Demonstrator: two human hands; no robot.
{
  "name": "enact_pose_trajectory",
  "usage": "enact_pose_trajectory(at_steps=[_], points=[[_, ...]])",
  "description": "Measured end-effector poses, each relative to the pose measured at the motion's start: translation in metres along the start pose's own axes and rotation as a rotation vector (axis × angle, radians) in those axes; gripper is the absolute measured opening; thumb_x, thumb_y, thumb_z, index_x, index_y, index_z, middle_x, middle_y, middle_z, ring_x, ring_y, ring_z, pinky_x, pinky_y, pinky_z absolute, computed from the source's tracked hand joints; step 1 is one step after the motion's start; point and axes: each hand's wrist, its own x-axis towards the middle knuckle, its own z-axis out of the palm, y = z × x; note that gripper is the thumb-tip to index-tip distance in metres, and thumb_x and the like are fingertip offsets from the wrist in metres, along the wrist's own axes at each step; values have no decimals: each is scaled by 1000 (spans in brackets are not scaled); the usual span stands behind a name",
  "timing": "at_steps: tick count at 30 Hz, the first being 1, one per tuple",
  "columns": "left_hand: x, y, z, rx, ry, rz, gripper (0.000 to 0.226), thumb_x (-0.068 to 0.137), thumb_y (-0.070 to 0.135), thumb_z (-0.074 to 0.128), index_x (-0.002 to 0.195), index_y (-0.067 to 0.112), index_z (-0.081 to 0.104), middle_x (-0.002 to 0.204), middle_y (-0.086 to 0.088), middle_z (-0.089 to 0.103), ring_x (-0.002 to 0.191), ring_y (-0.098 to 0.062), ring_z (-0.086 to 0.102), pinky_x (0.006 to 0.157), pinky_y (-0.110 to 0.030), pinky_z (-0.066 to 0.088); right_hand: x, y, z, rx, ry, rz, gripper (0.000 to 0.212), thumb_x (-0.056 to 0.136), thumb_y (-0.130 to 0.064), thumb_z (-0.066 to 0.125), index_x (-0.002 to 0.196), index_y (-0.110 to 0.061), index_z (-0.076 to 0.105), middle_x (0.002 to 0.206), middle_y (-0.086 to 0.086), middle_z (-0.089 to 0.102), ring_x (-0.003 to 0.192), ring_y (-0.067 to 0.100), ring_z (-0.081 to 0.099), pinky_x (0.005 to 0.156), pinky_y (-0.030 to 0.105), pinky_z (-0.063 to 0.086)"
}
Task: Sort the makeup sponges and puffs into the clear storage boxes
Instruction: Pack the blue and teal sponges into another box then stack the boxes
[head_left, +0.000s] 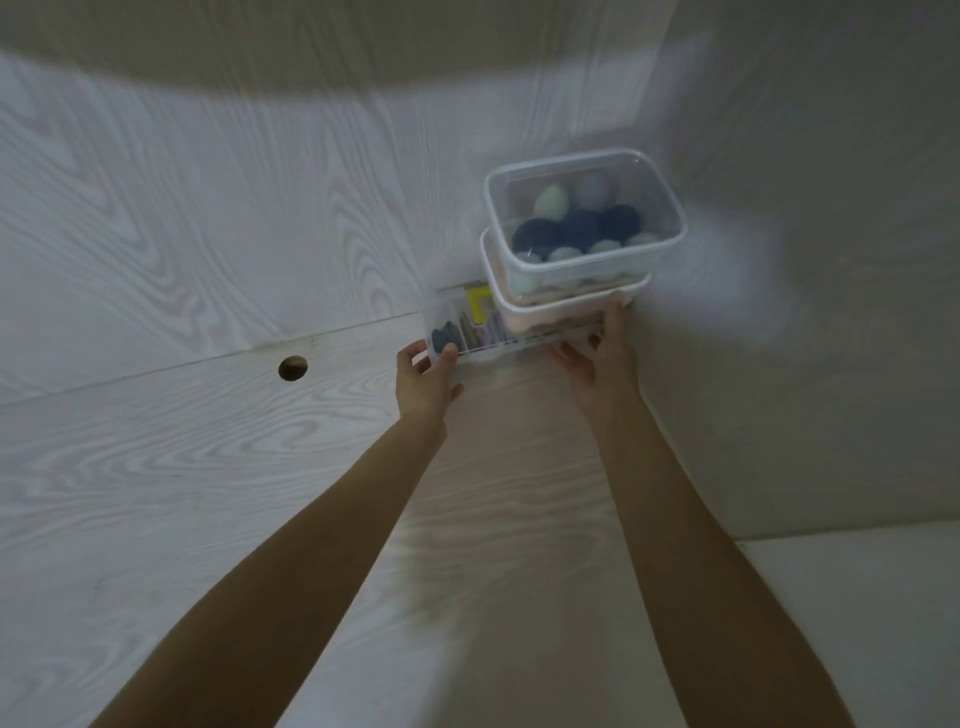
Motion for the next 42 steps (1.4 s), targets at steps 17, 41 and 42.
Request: enact_pose_trajectory(at_steps=[17, 41, 42], points=[[1, 31, 19, 277, 81, 268, 58, 92, 36, 54, 142, 20, 30, 144, -5, 27, 128, -19, 36, 105, -33, 33, -7, 1, 10, 20, 123, -125, 43, 99, -33, 40, 141, -26, 33, 132, -1, 49, 111, 17, 50, 93, 46, 45], [-59, 114, 42, 26, -436, 20, 25, 94, 42, 46, 111, 25, 53, 95, 8, 57, 86, -14, 60, 86, -40, 50, -20, -37, 54, -19, 87, -184, 52, 97, -21, 49, 143, -27, 26, 138, 8, 49, 116, 30, 56, 93, 55, 48], [-65, 116, 38, 28, -421, 13, 19, 96, 40, 44, 97, 25, 56, 84, 10, 55, 74, -9, 59, 79, -34, 51, -26, -37, 53, -29, 106, -185, 51, 97, -19, 48, 143, -25, 27, 138, 9, 49, 117, 31, 55, 95, 55, 47]])
